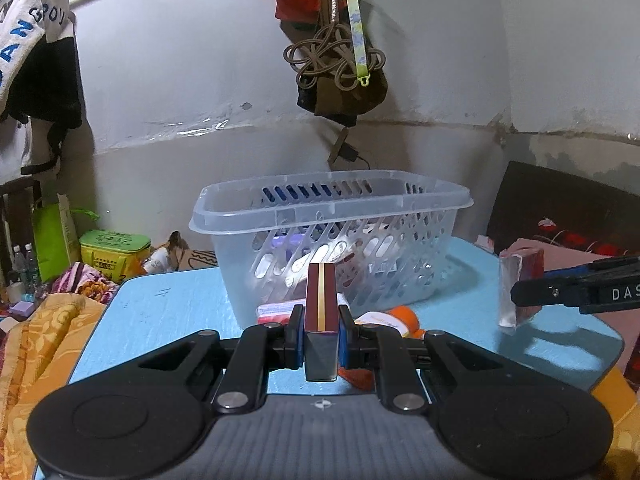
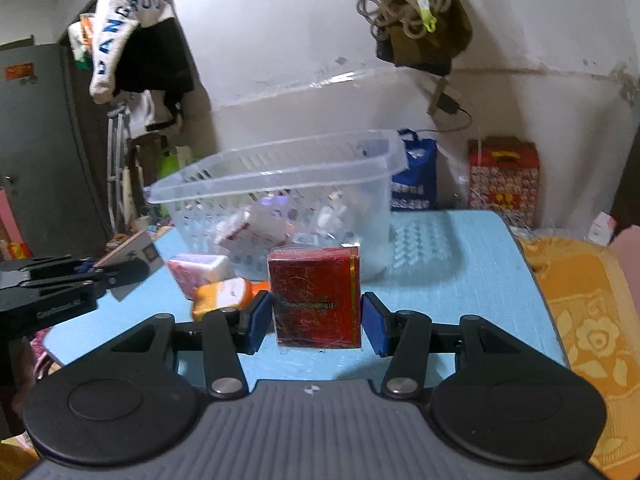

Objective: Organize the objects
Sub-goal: 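Grasp the white KENT box with the left tool while the right tool holds the red box, then lift the red box and KENT box over the basket and open both tools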

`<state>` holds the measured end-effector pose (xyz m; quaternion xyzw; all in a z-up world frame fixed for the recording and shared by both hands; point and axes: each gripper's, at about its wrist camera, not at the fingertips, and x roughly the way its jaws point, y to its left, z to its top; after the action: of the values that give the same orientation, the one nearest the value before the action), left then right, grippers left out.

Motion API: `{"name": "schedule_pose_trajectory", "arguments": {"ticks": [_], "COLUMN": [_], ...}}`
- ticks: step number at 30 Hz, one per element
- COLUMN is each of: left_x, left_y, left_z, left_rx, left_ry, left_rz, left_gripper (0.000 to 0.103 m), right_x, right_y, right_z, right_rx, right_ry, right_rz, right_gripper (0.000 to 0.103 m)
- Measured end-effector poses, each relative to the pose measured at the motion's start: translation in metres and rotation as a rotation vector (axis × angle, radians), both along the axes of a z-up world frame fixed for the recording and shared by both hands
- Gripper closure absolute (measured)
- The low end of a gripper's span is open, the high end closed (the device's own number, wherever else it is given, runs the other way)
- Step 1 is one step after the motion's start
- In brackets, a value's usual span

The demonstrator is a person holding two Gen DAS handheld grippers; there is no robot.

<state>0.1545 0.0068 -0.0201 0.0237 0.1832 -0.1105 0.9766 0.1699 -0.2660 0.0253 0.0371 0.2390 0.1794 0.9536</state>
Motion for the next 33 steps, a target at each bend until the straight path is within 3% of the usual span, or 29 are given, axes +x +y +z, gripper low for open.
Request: {"name": "schedule_pose_trajectory", "arguments": {"ticks": [9, 16, 20, 25, 26, 27, 29, 30, 33], "left_x": [-0.007, 0.022, 0.091, 0.145, 0.152, 0.157, 0.157, 0.151, 0.12], "left_y": [0.014, 0.019, 0.014, 0.016, 0.015, 0.014, 0.013, 0.016, 0.031], "left_z": [0.028, 0.079, 0.094, 0.073, 0.068, 0.064, 0.059, 0.059, 0.063], "left_rx": [-0.086, -0.216, -0.252, -0.307, -0.304, -0.3, -0.281, -0.273, -0.267], "left_ry": [-0.059, -0.119, -0.042, 0.058, 0.081, 0.1, 0.112, 0.099, 0.013], "left_rz": [-0.054, -0.064, -0.035, 0.023, 0.013, 0.003, 0.046, 0.074, 0.061], "left_gripper": [0.084, 0.084, 0.084, 0.083, 0.082, 0.078, 0.045, 0.02, 0.015], "right_x": [-0.001, 0.062, 0.124, 0.151, 0.153, 0.151, 0.139, 0.124, 0.076], "right_y": [-0.007, 0.022, 0.041, 0.043, 0.044, 0.043, 0.04, 0.034, 0.021], "right_z": [0.041, 0.077, 0.075, 0.065, 0.063, 0.062, 0.065, 0.068, 0.064], "right_rx": [0.078, 0.027, -0.069, -0.07, -0.069, -0.065, -0.047, -0.015, 0.064], "right_ry": [-0.15, -0.232, -0.149, -0.133, -0.133, -0.131, -0.145, -0.183, -0.246], "right_rz": [0.042, 0.01, -0.02, 0.004, -0.001, -0.015, -0.06, -0.092, -0.1], "right_gripper": [0.05, 0.05, 0.05, 0.049, 0.043, 0.023, 0.0, 0.0, 0.0]}}
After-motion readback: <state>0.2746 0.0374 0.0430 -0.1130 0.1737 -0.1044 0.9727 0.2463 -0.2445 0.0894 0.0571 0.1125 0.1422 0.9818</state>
